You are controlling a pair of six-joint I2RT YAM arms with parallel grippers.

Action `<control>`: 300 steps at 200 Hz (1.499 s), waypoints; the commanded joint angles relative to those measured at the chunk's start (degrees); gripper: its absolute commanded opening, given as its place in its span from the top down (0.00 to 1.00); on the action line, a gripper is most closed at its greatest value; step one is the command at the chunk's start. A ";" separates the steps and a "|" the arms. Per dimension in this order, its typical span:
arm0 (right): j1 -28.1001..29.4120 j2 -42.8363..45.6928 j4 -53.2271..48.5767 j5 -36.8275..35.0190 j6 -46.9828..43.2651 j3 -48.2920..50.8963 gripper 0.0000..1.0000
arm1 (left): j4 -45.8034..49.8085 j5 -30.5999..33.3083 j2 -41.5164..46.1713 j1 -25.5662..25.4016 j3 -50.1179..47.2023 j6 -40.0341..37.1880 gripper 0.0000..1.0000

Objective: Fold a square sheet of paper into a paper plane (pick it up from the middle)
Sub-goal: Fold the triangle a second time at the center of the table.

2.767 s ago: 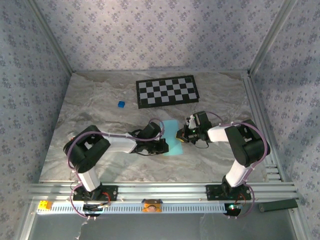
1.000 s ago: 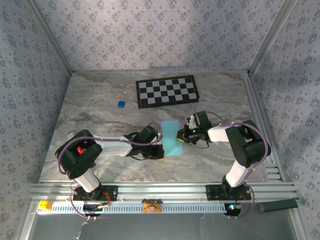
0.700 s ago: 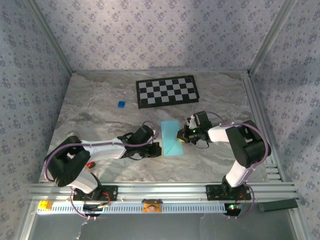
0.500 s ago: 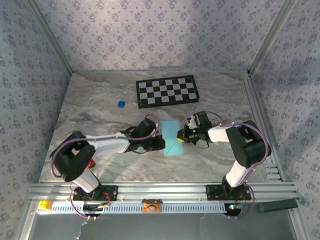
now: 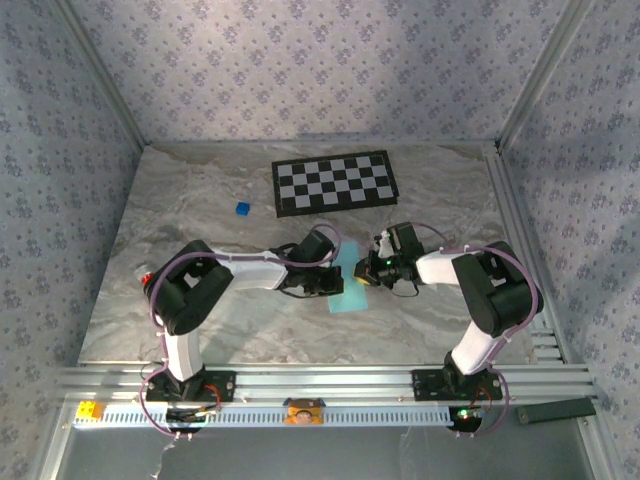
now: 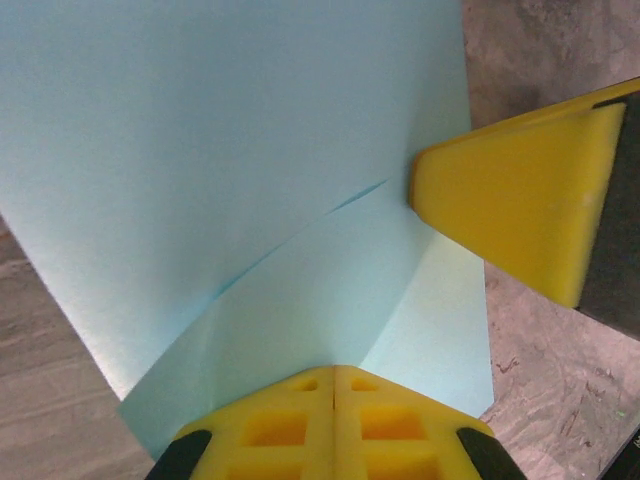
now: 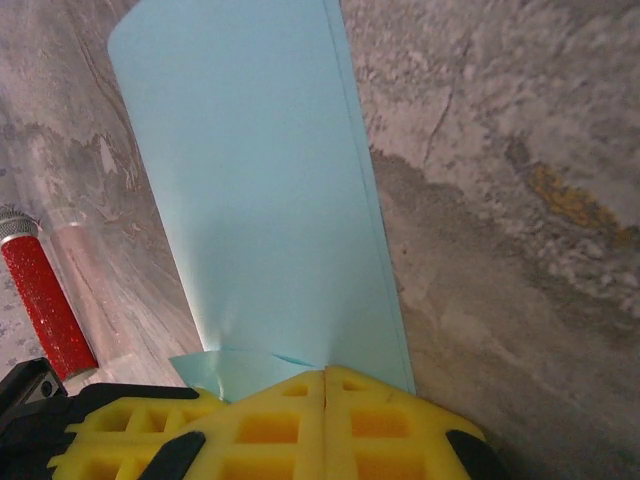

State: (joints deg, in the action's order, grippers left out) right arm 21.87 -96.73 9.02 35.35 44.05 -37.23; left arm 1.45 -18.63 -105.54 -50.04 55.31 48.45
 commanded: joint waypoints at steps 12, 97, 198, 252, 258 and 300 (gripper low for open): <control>-0.50 1.79 -5.58 -2.37 -3.46 -1.84 1.00 | 4.79 1.60 -0.47 -1.55 -3.57 -0.90 1.00; 2.03 1.08 -6.72 -4.77 -3.52 -2.06 1.00 | 4.61 2.77 0.07 -2.01 -3.83 -0.87 1.00; -4.25 8.87 -5.96 -5.21 -2.87 -0.72 0.98 | -0.28 2.27 3.41 -2.69 -4.33 3.01 1.00; -3.16 19.91 -9.71 -7.26 -0.54 5.22 0.79 | 8.26 8.55 8.14 -1.61 2.40 -0.59 0.95; -3.10 20.82 -10.19 -7.18 -0.44 5.77 0.76 | 8.89 8.98 8.32 -1.24 2.77 -1.22 0.95; -2.75 25.24 -16.73 -8.16 -0.40 6.95 0.68 | 11.04 8.32 7.76 1.12 3.49 -4.14 0.95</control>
State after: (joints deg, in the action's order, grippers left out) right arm 18.70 -73.58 -2.28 28.47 43.11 -30.72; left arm 8.64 -11.03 -98.39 -50.06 57.78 47.22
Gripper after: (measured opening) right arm 0.313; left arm 0.050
